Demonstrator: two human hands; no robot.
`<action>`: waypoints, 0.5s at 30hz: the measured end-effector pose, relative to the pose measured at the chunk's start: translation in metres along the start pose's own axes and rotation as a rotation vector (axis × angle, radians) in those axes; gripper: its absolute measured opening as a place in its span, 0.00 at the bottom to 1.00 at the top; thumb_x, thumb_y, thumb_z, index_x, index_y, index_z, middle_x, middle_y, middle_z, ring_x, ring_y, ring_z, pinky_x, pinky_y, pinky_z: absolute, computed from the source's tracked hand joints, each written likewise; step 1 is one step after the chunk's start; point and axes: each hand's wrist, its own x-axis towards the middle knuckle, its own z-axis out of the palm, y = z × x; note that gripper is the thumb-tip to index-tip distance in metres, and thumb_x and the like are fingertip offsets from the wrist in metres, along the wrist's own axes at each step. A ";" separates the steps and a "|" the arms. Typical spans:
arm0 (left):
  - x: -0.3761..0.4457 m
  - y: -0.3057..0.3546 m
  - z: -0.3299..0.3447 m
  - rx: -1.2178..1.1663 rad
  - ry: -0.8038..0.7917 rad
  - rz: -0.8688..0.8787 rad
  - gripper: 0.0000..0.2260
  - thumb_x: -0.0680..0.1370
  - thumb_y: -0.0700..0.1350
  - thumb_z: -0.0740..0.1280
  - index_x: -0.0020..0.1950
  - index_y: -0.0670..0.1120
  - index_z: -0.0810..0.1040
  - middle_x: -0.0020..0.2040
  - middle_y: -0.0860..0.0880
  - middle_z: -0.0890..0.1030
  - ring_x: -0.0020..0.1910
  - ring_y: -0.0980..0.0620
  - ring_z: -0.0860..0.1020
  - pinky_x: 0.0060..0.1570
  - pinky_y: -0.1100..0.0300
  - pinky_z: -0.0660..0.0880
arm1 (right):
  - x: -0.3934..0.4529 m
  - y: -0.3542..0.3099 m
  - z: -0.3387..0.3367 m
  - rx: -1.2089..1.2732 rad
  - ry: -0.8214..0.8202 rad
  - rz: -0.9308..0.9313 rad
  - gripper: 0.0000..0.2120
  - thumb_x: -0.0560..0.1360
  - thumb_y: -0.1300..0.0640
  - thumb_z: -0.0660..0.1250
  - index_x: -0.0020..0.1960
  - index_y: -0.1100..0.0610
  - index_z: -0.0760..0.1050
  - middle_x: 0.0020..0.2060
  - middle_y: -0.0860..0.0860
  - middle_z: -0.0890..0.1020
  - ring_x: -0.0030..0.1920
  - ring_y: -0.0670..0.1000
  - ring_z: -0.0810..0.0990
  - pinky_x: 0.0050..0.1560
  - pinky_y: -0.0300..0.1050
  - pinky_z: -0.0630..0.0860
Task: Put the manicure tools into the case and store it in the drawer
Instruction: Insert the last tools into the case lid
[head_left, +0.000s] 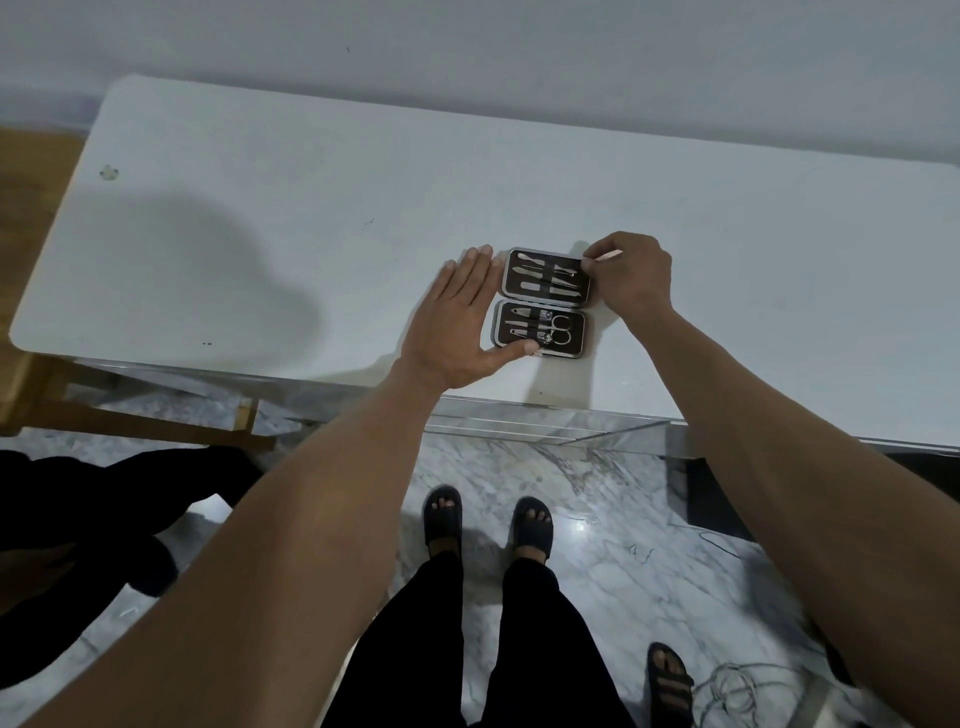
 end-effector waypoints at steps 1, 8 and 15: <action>0.000 0.000 0.000 0.008 0.008 -0.002 0.51 0.76 0.78 0.53 0.85 0.41 0.52 0.85 0.43 0.54 0.85 0.46 0.51 0.83 0.46 0.51 | 0.001 0.000 -0.002 0.029 -0.010 -0.007 0.04 0.72 0.57 0.72 0.47 0.52 0.83 0.48 0.50 0.85 0.47 0.49 0.82 0.48 0.42 0.77; 0.001 0.001 -0.001 0.010 -0.040 -0.023 0.50 0.76 0.78 0.52 0.86 0.44 0.50 0.86 0.45 0.53 0.85 0.48 0.49 0.84 0.47 0.49 | -0.014 0.002 -0.021 0.221 -0.166 -0.133 0.05 0.75 0.58 0.71 0.49 0.55 0.84 0.41 0.46 0.85 0.41 0.41 0.80 0.43 0.37 0.72; 0.000 -0.001 -0.001 0.051 -0.060 -0.022 0.50 0.77 0.77 0.52 0.85 0.40 0.53 0.86 0.42 0.53 0.85 0.46 0.50 0.84 0.47 0.48 | -0.048 0.020 -0.028 0.206 -0.159 -0.311 0.03 0.73 0.61 0.72 0.46 0.56 0.83 0.42 0.50 0.86 0.43 0.48 0.84 0.47 0.40 0.79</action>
